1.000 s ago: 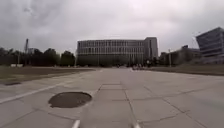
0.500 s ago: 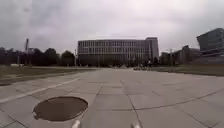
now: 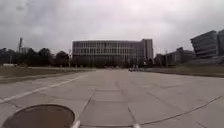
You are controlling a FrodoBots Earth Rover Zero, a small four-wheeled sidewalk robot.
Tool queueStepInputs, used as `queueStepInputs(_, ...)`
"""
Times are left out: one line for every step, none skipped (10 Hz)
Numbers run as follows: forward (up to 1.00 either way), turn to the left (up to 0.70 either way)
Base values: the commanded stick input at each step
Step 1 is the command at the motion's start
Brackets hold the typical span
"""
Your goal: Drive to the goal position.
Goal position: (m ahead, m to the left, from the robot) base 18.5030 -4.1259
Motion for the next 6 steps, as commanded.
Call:
queueStepInputs(0.85, 0.0)
queueStepInputs(0.85, 0.0)
queueStepInputs(0.85, 0.0)
queueStepInputs(0.85, 0.0)
queueStepInputs(0.85, 0.0)
queueStepInputs(0.85, 0.0)
